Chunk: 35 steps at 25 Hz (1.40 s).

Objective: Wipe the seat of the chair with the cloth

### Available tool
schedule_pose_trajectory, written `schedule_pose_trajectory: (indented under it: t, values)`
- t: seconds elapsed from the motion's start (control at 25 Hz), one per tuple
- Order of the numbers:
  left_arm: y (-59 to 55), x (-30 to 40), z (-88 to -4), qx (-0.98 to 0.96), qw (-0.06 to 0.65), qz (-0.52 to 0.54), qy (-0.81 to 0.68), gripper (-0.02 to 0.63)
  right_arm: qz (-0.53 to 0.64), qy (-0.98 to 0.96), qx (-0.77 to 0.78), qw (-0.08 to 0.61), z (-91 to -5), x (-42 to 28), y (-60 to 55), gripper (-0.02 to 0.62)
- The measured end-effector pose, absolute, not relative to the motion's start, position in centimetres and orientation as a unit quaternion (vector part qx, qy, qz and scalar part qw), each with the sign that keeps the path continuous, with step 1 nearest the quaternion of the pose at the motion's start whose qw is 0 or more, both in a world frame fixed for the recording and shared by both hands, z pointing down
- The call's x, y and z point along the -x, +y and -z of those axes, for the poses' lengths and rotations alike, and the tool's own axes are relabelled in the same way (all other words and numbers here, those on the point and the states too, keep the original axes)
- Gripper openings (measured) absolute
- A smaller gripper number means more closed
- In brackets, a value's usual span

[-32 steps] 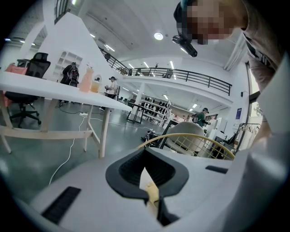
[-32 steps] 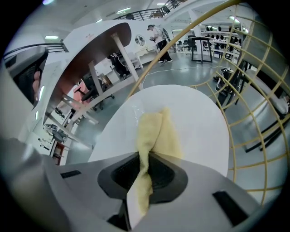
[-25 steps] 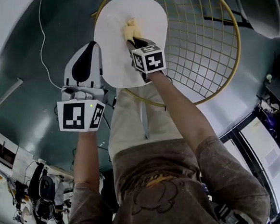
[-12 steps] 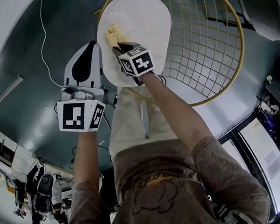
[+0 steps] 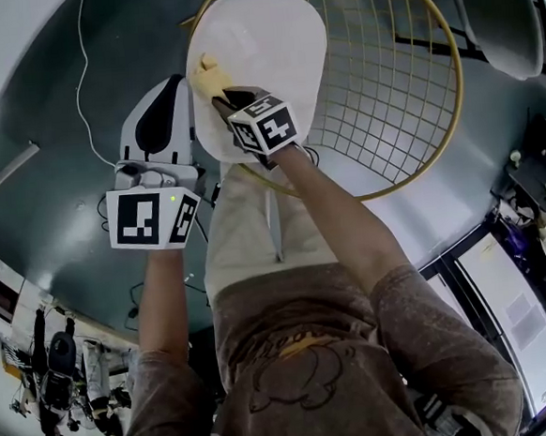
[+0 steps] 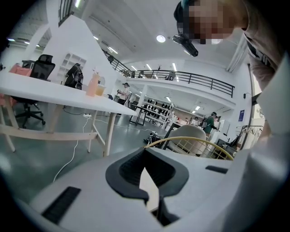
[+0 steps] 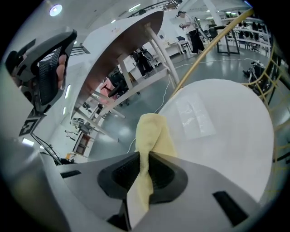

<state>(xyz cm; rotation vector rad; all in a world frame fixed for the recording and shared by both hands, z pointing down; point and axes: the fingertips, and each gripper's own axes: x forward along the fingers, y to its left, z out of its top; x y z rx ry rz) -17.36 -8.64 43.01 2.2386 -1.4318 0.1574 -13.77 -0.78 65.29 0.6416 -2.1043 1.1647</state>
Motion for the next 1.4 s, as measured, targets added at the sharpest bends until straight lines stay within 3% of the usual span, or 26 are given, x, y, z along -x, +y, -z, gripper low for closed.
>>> schedule_pose_trajectory:
  t: [0.76,1.4]
  values:
    - [-7.7,10.8,-41.0,-0.839,0.236,-0.039,-0.489,0.009,-0.442,-0.735,-0.351,0.375,-65.8,-4.0,-0.2,0.069]
    - [-6.6,8.6,-41.1,-0.844,0.235,-0.048,-0.48,0.009,-0.473,-0.69,-0.371,0.403,-67.7,-7.4,2.1,0.069]
